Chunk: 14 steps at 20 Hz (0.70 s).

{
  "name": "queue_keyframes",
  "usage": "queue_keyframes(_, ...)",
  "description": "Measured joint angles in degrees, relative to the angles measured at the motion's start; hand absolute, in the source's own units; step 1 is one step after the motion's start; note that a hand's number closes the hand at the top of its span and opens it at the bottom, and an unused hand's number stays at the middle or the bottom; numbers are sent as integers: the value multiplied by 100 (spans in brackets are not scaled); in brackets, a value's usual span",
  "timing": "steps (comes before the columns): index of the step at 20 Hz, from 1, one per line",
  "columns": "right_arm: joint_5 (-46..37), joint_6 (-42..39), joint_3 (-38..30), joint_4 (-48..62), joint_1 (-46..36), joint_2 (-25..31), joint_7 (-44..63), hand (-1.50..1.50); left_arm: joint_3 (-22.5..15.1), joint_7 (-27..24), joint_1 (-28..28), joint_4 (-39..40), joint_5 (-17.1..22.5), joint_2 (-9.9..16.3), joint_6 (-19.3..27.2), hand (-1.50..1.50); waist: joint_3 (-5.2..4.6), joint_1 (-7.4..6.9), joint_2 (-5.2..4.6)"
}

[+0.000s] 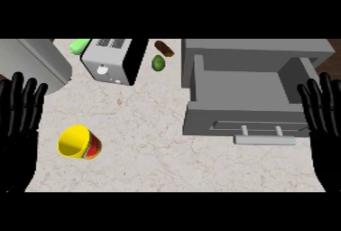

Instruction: Pick up the cup, place it into the drawer and close the drawer

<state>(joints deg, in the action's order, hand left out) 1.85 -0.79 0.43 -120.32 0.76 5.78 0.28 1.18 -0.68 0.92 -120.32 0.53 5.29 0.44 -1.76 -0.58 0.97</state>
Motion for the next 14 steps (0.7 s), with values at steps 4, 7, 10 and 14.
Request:
queue_keyframes(4, -114, 88, -39, 8, -123, -3, 20, -150, -39, -160, 228, -94, 682, 242, -721, -150, 107, 12, -54)
queue_keyframes(7, -206, 113, -66, 22, -96, 33, 31, -150, -173, -125, 519, -128, 1496, 510, -1510, -150, 136, 6, -69)
queue_keyframes(10, -331, 4, -1, 81, -78, 167, 115, -150, 4, 100, 779, 15, 2506, 765, -2064, -150, 151, -1, -84)
queue_keyframes(14, -280, -160, -78, 208, -38, 276, 59, -150, 508, 117, 1044, 485, 3495, 1186, -2815, -150, 165, 18, -92)
